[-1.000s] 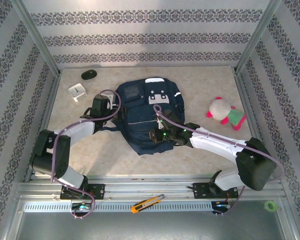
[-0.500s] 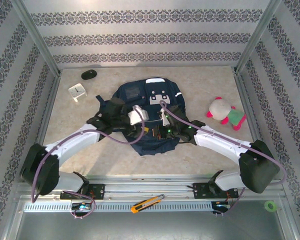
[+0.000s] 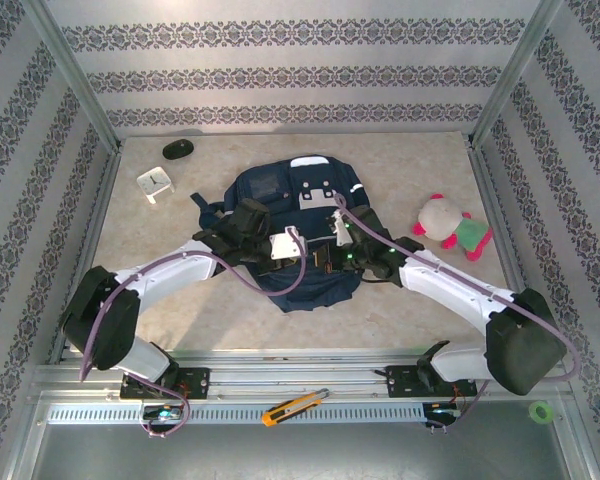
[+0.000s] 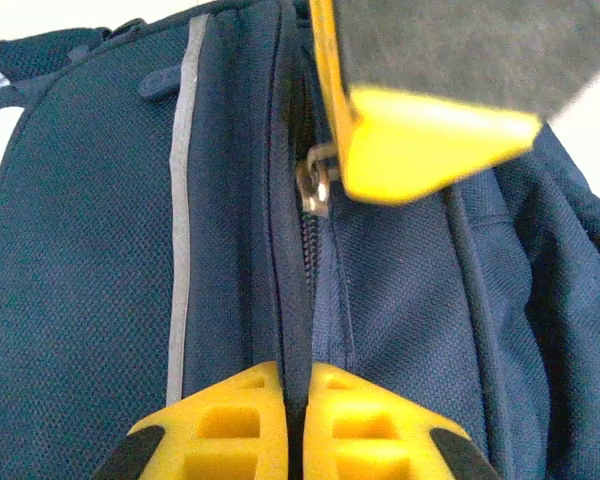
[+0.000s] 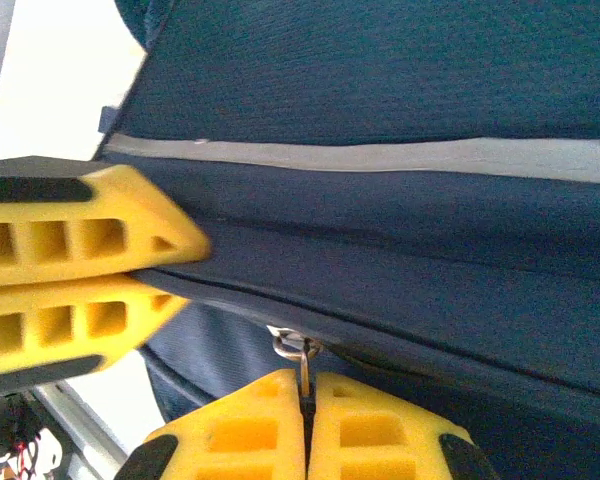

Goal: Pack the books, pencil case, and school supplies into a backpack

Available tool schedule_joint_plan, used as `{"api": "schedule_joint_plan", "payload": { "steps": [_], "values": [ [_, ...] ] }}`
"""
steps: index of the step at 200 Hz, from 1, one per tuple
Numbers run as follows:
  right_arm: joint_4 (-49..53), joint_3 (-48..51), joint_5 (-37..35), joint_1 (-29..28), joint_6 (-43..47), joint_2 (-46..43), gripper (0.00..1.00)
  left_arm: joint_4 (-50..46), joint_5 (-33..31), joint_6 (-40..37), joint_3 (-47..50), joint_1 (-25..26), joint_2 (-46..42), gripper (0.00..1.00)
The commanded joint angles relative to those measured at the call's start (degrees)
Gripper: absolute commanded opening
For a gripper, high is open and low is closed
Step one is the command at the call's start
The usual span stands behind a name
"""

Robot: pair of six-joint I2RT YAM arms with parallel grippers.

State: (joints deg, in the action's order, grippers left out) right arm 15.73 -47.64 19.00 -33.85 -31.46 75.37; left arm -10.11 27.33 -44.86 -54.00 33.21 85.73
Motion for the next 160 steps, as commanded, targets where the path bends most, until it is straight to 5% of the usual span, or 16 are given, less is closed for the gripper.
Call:
{"api": "schedule_joint_plan", "payload": {
  "steps": [1, 37, 59, 68, 83, 97, 124, 160],
  "values": [
    [3.02, 1.74, 0.32, 5.61, 3.29, -3.17, 0.0, -8.9, -1.18, -4.52, 1.36, -3.51, -3.5, 0.0],
    [2.02, 3.87, 4.5, 15.24, 6.08, -3.86, 0.0, -13.18, 2.34, -7.52, 3.55, -7.11, -8.57, 0.0],
    [0.14, 3.43, 7.68, 16.23, 7.04, -2.15, 0.0, -14.67, 2.96, -9.43, 5.37, -7.81, -11.32, 0.0],
    [-1.28, 3.43, 8.77, 15.6, 6.69, -1.93, 0.0, -14.68, 3.12, -8.61, 5.6, -7.84, -12.06, 0.09],
    [-2.65, 3.52, 8.83, 14.07, 6.1, -2.22, 0.0, -14.81, 5.37, -4.87, 4.01, -7.23, -12.43, 0.43],
    [-3.3, 3.69, 8.77, 13.03, 5.64, -2.57, 0.0, -12.75, 5.06, 0.8, 1.9, -4.29, -12.75, 0.59],
    [-3.43, 3.87, 8.77, 12.4, 5.52, -2.95, 0.0, -0.4, -4.25, 8.39, 1.31, 3.73, -10.8, 0.65],
    [-3.73, 3.69, 9.23, 12.11, 5.48, -2.95, 0.0, 7.4, -9.09, 12.79, -3.23, 7.28, -0.83, 0.64]
  ]
}}
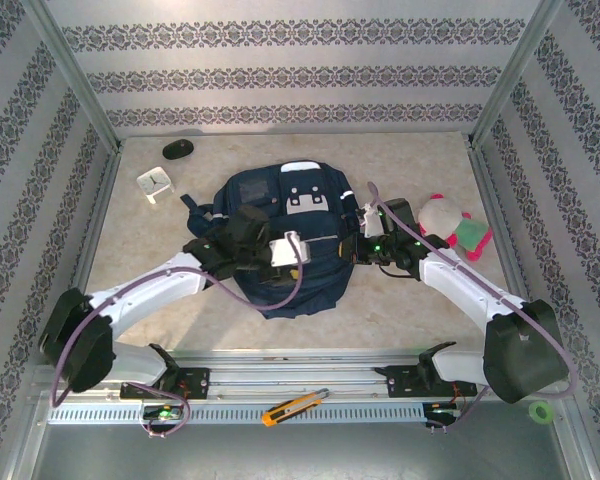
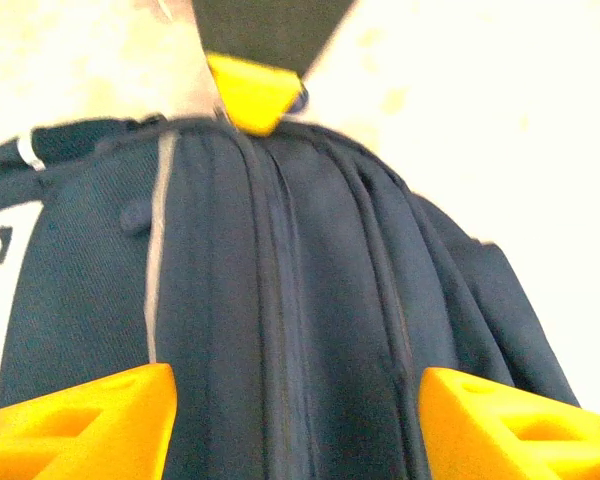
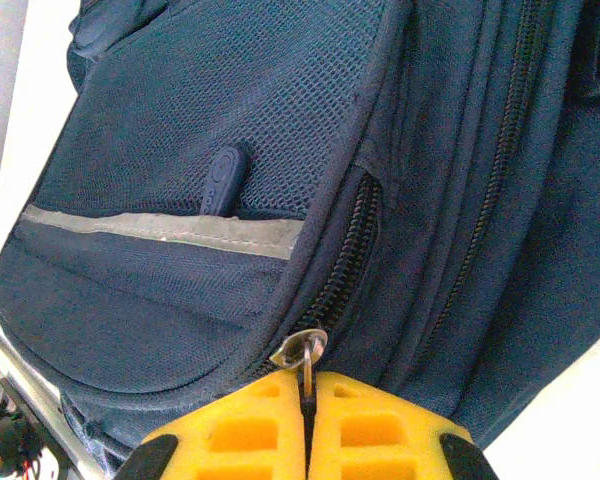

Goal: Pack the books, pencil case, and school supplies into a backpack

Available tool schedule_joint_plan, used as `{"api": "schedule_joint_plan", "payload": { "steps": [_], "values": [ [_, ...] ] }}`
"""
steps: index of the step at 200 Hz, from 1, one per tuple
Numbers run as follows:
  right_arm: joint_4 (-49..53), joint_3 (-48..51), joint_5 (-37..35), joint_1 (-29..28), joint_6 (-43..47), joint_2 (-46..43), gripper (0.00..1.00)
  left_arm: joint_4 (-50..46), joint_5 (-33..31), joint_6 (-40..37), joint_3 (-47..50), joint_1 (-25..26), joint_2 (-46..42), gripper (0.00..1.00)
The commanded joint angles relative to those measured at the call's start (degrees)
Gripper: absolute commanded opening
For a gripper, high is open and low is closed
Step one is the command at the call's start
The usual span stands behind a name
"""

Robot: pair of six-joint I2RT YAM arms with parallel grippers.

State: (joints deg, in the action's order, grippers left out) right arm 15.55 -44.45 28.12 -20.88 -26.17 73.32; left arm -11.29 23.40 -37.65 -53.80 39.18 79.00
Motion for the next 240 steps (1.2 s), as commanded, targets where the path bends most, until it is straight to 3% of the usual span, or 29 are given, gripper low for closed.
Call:
{"api": "schedule_joint_plan", "payload": {
  "steps": [1, 34, 45, 61, 76, 115, 141, 159, 171, 182, 192, 198, 209, 216, 219, 221, 240],
  "values": [
    [-3.58, 0.5, 0.15, -0.84, 0.22, -0.9, 0.0, 8.75, -5.14, 5.62, -3.51, 1.32, 6.21, 0.64],
    [-3.52, 0.29, 0.58, -0.89, 0.31, -1.07, 0.0, 12.82, -4.53, 7.67, -6.33, 1.88, 12.47, 0.58],
    [-3.33, 0.32, 0.15, -0.72, 0.42, -1.24, 0.0, 12.26, -3.74, 6.52, -6.58, 1.88, 13.08, 0.44],
    [-3.3, 0.66, -0.49, 0.94, 0.3, -1.12, 0.0, 10.95, -1.45, 3.32, -5.55, 1.88, 12.18, 0.16],
    [-3.76, 0.77, -0.74, 4.34, -0.26, 0.25, 0.0, 8.42, 2.81, -1.49, -3.38, 1.46, 10.17, 0.05],
    [-12.94, -1.35, 1.56, 10.6, -2.42, 8.05, 0.0, -1.04, 16.5, -11.49, -0.79, -0.35, 6.28, 0.0],
    [-17.66, -3.81, 0.26, 10.6, -3.87, 12.32, 0.0, -5.07, 17.82, -16.1, -0.88, -0.83, 6.82, 0.0],
    [-17.89, -4.55, -1.49, 10.6, -3.21, 13.23, 0.0, -2.09, 15.9, -12.64, -0.39, -2.02, 6.6, 0.0],
    [-17.02, -4.84, -3.25, 10.73, -2.46, 12.83, 0.0, 3.28, 12.8, -6.35, 0.96, -3.43, 5.68, 0.14],
    [-15.57, -5.03, -4.8, 11.22, -1.71, 12.12, 0.0, 9.16, 9.57, -0.03, 3.14, -5.02, 3.89, 0.46],
    [-13.75, -5.21, -6.68, 11.9, -0.93, 11.08, 0.26, 13.52, 6.46, 7.05, 4.95, -6.55, 1.59, 0.68],
    [-12.7, -5.21, -7.81, 12.37, -0.12, 10.25, 0.41, 15.34, 3.53, 11.17, 5.92, -7.41, -0.05, 0.75],
    [-11.19, -5.05, -9.25, 13.51, 1.75, 8.56, 0.59, 16.97, -2.9, 17.39, 7.45, -8.86, -3.18, 0.85],
    [-10.51, -4.8, -10.14, 14.37, 3.11, 7.36, 0.74, 18.15, -8.59, 20.78, 8.88, -9.6, -5.58, 0.99],
    [-10.35, -4.59, -10.39, 14.72, 3.66, 6.83, 0.93, 18.66, -11.45, 22.29, 9.58, -10.0, -6.63, 1.0],
    [-10.25, -4.51, -10.96, 14.9, 4.09, 6.44, 0.97, 19.09, -13.12, 23.24, 10.12, -10.29, -7.36, 0.99],
    [-10.67, -2.22, -14.94, 16.59, 7.95, 2.64, 0.98, 24.46, -29.79, 30.39, 16.71, -13.49, -14.91, 0.99]
  ]
}}
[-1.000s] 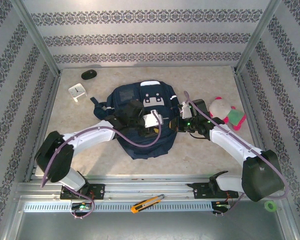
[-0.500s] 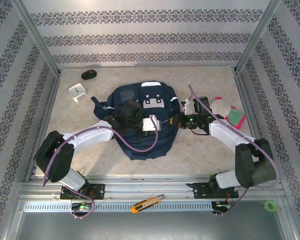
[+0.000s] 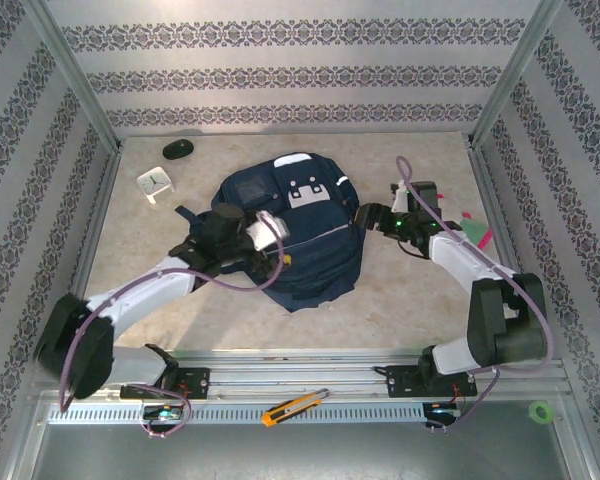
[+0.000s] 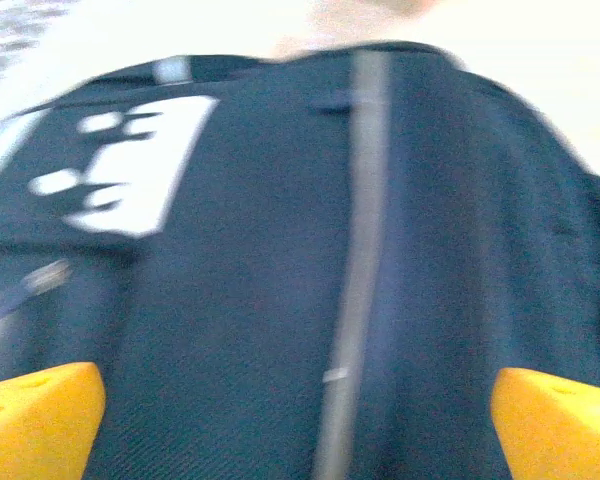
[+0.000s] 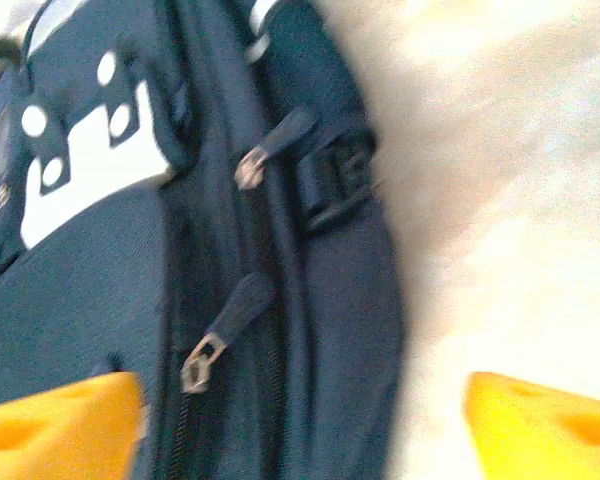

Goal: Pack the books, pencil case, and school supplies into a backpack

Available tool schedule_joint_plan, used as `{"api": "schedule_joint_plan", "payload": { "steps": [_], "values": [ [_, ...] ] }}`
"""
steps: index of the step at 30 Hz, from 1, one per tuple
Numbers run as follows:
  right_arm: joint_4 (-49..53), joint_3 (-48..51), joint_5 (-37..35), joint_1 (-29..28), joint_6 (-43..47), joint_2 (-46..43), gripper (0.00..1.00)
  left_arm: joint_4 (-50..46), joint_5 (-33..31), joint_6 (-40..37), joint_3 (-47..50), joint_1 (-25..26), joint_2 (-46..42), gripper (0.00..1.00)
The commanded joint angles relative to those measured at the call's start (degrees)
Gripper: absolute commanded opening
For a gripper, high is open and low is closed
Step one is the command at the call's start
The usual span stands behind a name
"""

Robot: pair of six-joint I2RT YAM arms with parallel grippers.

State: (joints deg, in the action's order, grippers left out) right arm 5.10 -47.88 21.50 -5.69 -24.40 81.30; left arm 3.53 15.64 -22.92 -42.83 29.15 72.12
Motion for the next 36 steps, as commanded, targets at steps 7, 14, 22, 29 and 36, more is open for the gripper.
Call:
{"api": "schedule_joint_plan", "payload": {
  "steps": [7, 14, 22, 29, 36],
  "values": [
    [-8.26, 10.53, -21.16, 2.53, 14.31, -13.81, 0.98, 23.14, -40.06, 20.65, 20.38, -11.29, -14.53, 0.99],
    [-29.58, 22.53, -19.84, 2.88, 23.46, -10.77, 0.98, 60.17, -35.52, 16.38, 29.43, -17.64, 8.48, 0.99],
    [-55.42, 26.69, -13.33, 5.25, 25.73, 1.9, 0.98, 66.03, -27.8, 22.16, 27.39, -25.17, 20.58, 0.99],
    [-61.47, 26.82, -13.05, 7.64, 22.26, 6.78, 0.98, 54.22, -23.51, 24.21, 21.96, -28.2, 19.52, 0.99],
    [-58.71, 26.17, -13.39, 7.54, 22.81, 6.13, 0.98, 53.8, -22.93, 23.99, 21.81, -28.18, 19.41, 0.99]
  ]
}}
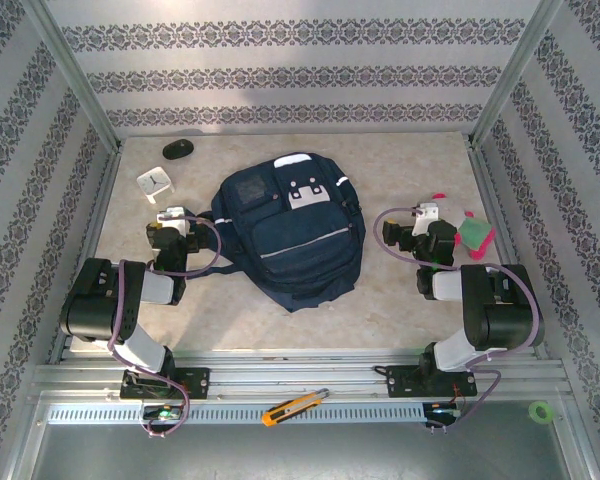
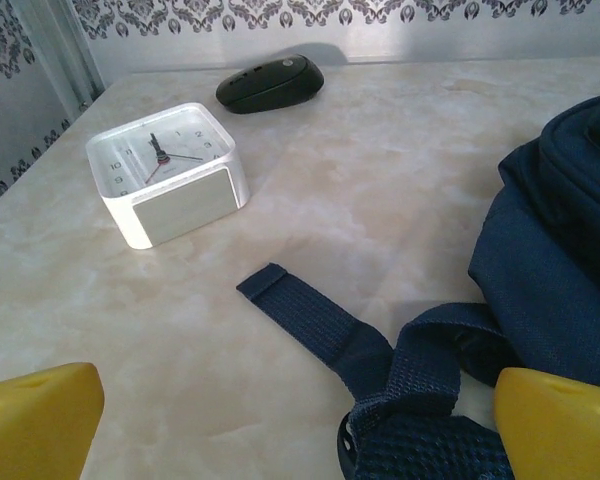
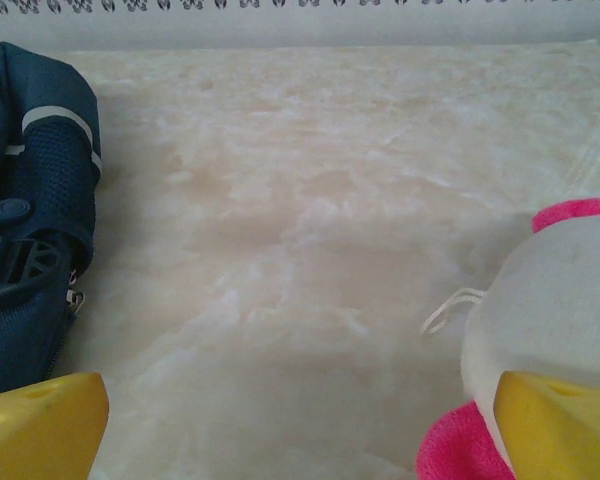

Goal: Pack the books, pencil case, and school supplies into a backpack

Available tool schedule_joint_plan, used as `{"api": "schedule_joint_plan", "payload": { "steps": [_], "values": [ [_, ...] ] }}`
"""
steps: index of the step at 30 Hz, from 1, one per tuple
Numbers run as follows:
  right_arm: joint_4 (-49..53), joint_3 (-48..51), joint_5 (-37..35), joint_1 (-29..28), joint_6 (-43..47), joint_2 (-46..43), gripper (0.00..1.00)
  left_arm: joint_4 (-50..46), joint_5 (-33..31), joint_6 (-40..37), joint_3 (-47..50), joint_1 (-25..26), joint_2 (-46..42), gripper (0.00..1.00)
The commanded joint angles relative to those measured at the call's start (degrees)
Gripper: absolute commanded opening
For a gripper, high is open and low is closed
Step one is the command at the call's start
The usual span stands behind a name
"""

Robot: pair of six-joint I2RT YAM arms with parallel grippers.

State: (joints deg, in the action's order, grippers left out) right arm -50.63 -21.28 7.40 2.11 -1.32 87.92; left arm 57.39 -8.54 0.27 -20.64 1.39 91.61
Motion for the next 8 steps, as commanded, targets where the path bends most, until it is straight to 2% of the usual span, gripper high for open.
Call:
{"api": "schedule_joint_plan", "payload": {
  "steps": [1, 8],
  "values": [
    [-2.9, -0.43, 0.74, -0.26, -0.29, -0.5, 0.98, -0.49, 1.49, 0.89, -0.34, -0.42, -0.22, 0.99],
    [-2.97, -0.43, 0.76, -0.31, -0.42, -0.54, 0.98, -0.6, 1.57, 0.87, -0.33, -0.42, -0.37, 0.99]
  ]
}}
